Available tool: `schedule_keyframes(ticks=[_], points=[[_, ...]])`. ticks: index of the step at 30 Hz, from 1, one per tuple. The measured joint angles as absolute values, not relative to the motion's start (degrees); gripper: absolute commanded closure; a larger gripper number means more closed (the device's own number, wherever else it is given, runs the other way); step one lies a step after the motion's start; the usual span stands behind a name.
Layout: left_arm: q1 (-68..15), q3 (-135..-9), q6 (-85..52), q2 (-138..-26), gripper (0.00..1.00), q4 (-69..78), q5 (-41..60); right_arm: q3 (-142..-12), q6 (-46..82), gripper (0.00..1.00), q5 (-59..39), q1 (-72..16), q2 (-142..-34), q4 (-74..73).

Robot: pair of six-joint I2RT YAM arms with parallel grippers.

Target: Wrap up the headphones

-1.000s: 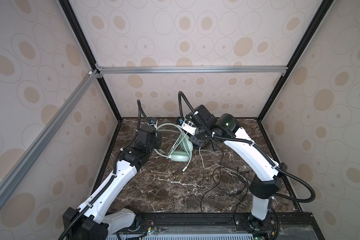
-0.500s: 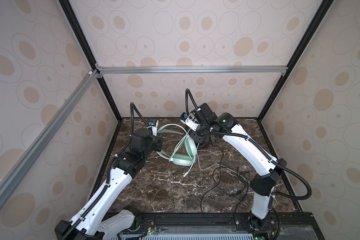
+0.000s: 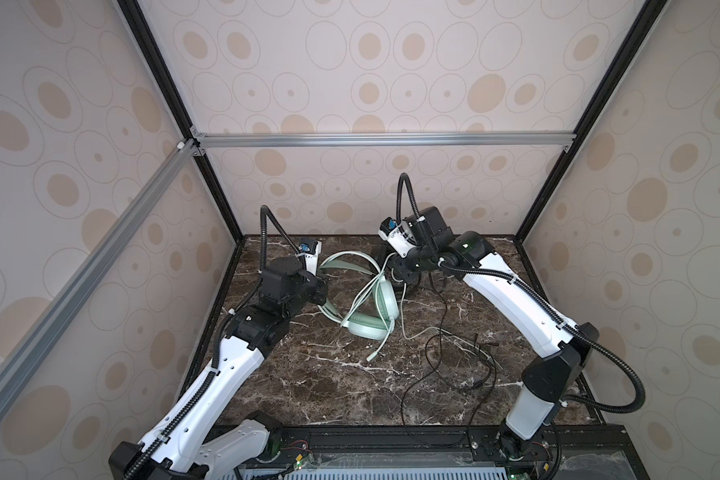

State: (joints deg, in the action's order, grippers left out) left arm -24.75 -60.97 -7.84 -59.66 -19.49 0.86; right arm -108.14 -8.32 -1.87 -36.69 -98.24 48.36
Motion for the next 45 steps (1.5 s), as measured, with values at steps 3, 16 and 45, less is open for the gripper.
schedule_keyframes(ticks=[3, 16, 45], points=[[-24.8, -61.0, -7.9, -59.7, 1.00, -20.0, 1.3, -104.0, -6.7, 0.82, -4.1, -35.1, -95.8, 44.1], [-24.8, -66.3, -10.8, -60.0, 1.00, -21.5, 4.7, -91.4, 0.2, 0.74, -9.3, -32.4, -92.5, 31.7], [-24.8, -77.5, -18.9, -64.3, 1.00, -20.2, 8.0, -68.7, 11.7, 0.98, -14.8, -29.6, -87.9, 1.7]])
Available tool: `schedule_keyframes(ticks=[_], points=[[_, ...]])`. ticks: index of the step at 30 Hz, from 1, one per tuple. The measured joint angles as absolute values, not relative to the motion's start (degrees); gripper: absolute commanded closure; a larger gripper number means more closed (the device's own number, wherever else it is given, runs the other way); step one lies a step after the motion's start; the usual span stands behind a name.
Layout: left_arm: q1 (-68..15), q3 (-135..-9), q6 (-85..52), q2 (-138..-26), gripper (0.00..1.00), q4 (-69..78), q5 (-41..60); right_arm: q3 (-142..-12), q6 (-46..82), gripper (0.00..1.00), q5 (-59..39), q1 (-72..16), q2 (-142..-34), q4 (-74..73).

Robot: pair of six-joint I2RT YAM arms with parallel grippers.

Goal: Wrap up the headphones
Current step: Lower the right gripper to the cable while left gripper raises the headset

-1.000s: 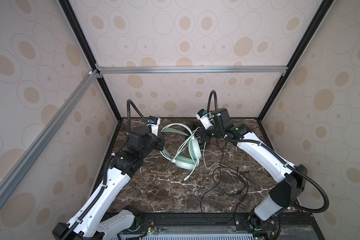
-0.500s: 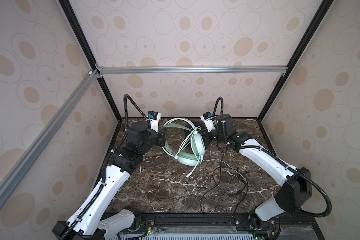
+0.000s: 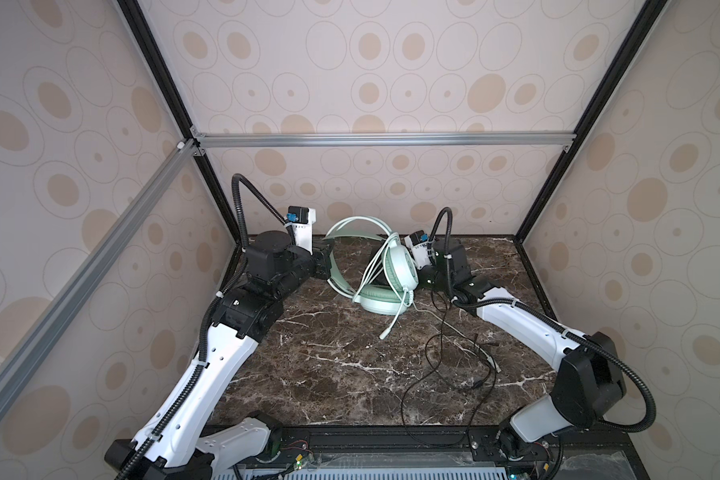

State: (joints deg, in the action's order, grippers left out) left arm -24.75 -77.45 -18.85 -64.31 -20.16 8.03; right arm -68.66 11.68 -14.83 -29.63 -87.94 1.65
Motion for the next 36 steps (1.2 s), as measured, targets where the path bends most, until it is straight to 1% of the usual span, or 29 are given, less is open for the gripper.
schedule_keyframes(ticks=[2, 9, 19, 28, 36], points=[[-24.8, -78.5, -19.7, -64.9, 1.00, -20.1, 8.0, -67.7, 12.3, 1.00, -14.8, -29.5, -87.9, -0.1], [-24.5, -84.6, -25.1, -69.0, 1.00, -19.5, 8.1, -64.4, 14.3, 1.00, -14.7, -29.4, -87.9, -4.2], [-23.7, -94.4, -32.4, -73.0, 1.00, -18.1, 9.4, -63.8, 16.1, 1.00, -14.5, -29.4, -88.0, -6.0], [-22.2, -98.2, -37.0, -76.4, 1.00, -19.4, 11.2, -63.0, 15.7, 1.00, -12.0, -31.6, -88.0, -6.3], [-21.1, -98.1, -37.9, -76.4, 1.00, -21.3, 10.3, -62.2, 13.5, 1.00, -10.0, -33.8, -87.3, -3.6]])
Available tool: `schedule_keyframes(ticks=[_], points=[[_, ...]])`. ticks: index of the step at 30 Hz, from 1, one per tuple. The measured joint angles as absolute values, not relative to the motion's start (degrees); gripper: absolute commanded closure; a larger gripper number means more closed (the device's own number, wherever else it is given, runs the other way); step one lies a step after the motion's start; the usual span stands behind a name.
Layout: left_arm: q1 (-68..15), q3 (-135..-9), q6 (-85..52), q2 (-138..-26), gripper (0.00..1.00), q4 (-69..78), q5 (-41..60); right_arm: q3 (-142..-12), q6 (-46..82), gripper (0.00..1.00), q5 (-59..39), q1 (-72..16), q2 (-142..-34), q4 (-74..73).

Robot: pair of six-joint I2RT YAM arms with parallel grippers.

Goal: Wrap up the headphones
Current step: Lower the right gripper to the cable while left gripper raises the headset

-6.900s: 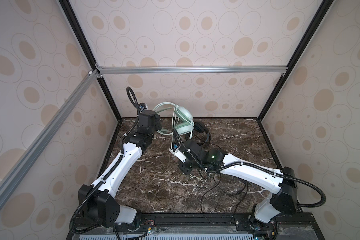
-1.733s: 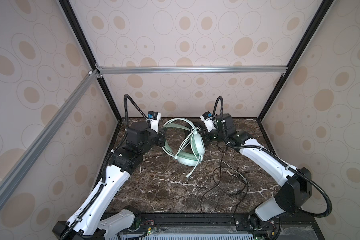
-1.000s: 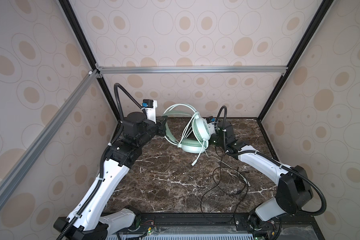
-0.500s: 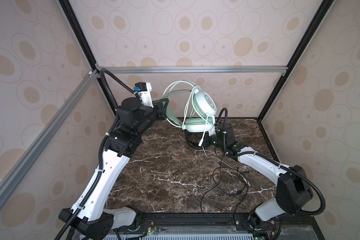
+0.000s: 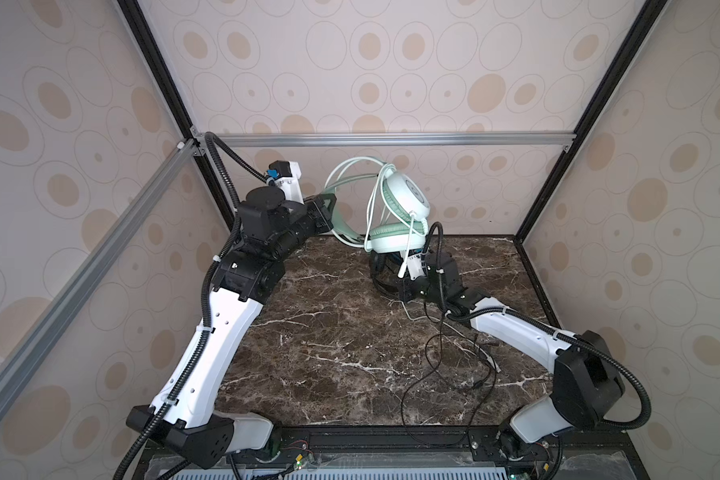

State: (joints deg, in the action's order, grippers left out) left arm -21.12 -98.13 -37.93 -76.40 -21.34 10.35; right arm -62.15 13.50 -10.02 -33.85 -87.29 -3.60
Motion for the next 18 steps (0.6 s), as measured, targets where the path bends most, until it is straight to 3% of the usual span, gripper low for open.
schedule_keyframes(ticks=[18], points=[[-19.6, -96.1, -43.6, -76.4, 1.00, -20.2, 5.9, -59.5, 14.5, 1.00, -6.9, -42.8, -86.0, -6.2]])
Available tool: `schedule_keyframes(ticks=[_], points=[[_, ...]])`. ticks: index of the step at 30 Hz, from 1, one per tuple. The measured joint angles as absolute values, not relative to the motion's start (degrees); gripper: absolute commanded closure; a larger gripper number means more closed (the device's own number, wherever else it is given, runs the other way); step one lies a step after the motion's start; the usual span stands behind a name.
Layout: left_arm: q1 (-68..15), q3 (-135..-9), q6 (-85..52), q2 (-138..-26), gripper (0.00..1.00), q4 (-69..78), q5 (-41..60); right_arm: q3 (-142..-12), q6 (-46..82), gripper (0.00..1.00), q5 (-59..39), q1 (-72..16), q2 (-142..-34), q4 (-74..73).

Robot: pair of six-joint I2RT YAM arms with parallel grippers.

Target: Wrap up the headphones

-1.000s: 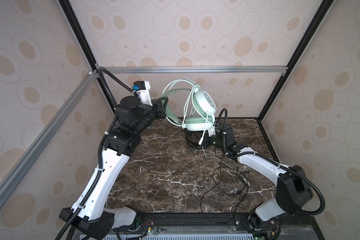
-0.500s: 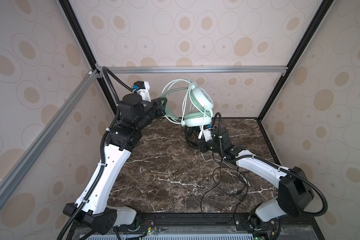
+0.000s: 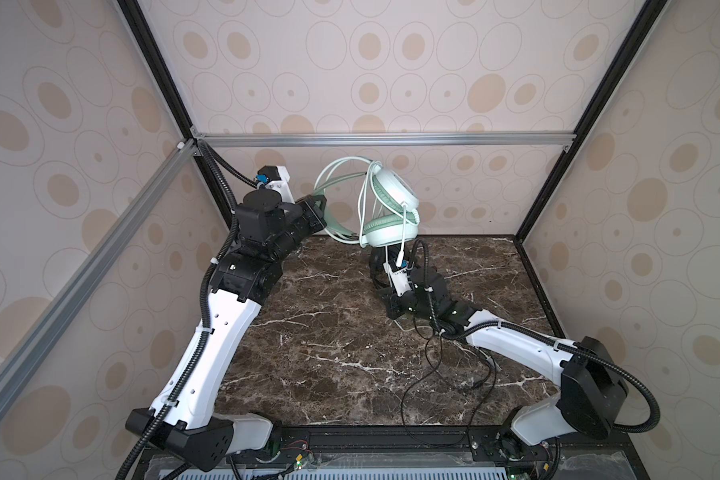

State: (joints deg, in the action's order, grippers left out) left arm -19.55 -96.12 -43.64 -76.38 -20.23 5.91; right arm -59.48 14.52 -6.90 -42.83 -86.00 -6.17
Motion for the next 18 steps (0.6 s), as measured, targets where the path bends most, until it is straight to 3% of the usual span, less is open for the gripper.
schedule_keyframes(ticks=[18], points=[[-19.5, -98.1, -49.5, -80.5, 1.00, -19.0, 7.2, -62.8, 20.6, 0.99, -11.1, -43.2, -97.0, -19.8]])
